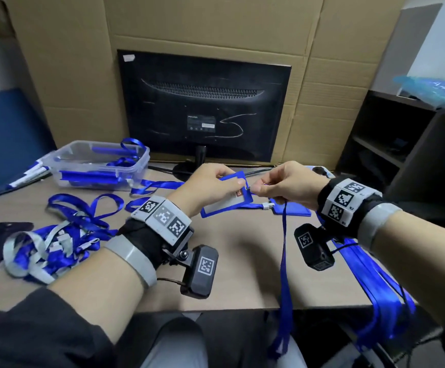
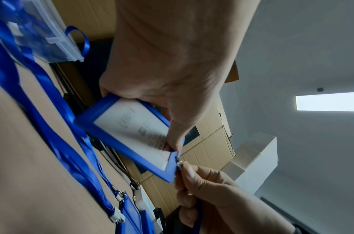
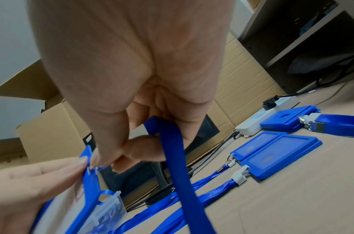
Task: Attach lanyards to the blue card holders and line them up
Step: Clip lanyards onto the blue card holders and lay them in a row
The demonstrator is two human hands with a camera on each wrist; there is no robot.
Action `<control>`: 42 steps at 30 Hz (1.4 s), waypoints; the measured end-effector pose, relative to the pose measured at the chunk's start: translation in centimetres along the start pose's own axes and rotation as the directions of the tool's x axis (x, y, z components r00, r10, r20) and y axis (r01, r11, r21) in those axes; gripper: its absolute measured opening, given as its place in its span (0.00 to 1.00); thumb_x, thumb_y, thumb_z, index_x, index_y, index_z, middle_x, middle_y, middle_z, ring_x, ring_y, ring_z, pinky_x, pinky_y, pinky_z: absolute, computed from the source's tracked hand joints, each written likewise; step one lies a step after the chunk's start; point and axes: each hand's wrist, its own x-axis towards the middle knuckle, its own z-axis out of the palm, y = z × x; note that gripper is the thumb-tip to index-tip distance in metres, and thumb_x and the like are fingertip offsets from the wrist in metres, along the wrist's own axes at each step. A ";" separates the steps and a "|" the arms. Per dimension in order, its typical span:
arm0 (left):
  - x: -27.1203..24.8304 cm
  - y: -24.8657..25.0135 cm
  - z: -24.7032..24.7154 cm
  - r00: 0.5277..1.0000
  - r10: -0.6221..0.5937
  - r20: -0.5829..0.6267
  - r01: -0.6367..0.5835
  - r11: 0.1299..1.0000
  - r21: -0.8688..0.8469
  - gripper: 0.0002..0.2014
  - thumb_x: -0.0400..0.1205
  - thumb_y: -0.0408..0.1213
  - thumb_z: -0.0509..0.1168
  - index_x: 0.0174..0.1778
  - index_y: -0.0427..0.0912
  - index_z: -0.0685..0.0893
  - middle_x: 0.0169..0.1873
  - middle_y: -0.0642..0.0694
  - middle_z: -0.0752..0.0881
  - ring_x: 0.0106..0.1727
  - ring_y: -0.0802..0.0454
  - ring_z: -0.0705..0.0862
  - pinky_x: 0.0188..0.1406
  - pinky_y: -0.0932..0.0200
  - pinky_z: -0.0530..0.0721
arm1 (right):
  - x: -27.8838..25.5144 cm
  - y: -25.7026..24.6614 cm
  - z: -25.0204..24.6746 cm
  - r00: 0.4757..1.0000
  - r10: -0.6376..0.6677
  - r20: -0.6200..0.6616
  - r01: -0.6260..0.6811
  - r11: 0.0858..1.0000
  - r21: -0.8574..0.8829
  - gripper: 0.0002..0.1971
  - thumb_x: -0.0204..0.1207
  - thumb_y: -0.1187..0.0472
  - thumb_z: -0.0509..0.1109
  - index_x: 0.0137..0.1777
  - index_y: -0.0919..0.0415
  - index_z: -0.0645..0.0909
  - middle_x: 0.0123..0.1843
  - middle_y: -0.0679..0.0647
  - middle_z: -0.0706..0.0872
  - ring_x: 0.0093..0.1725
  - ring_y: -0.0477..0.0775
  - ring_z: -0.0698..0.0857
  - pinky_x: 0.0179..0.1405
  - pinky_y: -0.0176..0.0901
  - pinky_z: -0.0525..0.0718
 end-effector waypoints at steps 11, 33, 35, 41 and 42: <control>0.3 -0.7 -0.1 0.998 -0.062 -0.016 0.064 0.985 0.162 0.09 0.84 0.49 0.75 0.55 0.50 0.90 0.45 0.52 0.88 0.43 0.59 0.84 0.34 0.61 0.77 | 1.3 -1.6 2.3 0.997 -0.055 -0.055 0.039 0.968 -0.249 0.07 0.78 0.58 0.77 0.42 0.60 0.93 0.35 0.57 0.94 0.34 0.54 0.94 0.46 0.49 0.95; -1.3 0.1 2.6 0.745 -0.238 0.623 0.604 0.637 -0.479 0.25 0.89 0.62 0.53 0.32 0.47 0.70 0.65 0.30 0.90 0.45 0.36 0.92 0.30 0.57 0.78 | 1.3 -2.9 0.6 0.941 -0.083 -0.328 0.269 0.770 0.579 0.05 0.93 0.62 0.58 0.57 0.61 0.72 0.50 0.58 0.93 0.43 0.52 0.94 0.32 0.37 0.88; -1.3 0.0 2.5 0.742 -0.237 0.628 0.597 0.659 -0.457 0.25 0.89 0.59 0.52 0.31 0.48 0.70 0.62 0.30 0.91 0.43 0.37 0.91 0.34 0.55 0.79 | 1.2 -2.7 0.5 0.922 -0.056 -0.383 0.304 0.718 0.627 0.05 0.93 0.62 0.56 0.61 0.63 0.70 0.47 0.61 0.90 0.46 0.59 0.94 0.43 0.45 0.93; -0.8 -0.7 1.2 0.812 -0.352 0.466 0.562 0.688 -0.459 0.27 0.88 0.65 0.57 0.38 0.44 0.74 0.36 0.38 0.89 0.30 0.43 0.86 0.42 0.53 0.80 | 1.4 -0.8 -0.5 0.883 -0.100 -0.459 0.249 0.928 0.276 0.05 0.87 0.64 0.59 0.48 0.59 0.71 0.37 0.56 0.70 0.35 0.49 0.71 0.41 0.48 0.76; -0.6 -0.8 0.9 0.834 -0.357 0.421 0.538 0.697 -0.474 0.27 0.87 0.67 0.57 0.40 0.44 0.73 0.34 0.39 0.88 0.31 0.43 0.86 0.41 0.54 0.80 | 1.3 -0.5 -0.5 0.914 -0.089 -0.396 0.174 0.967 0.185 0.03 0.82 0.62 0.63 0.47 0.59 0.73 0.37 0.58 0.71 0.36 0.52 0.71 0.41 0.51 0.75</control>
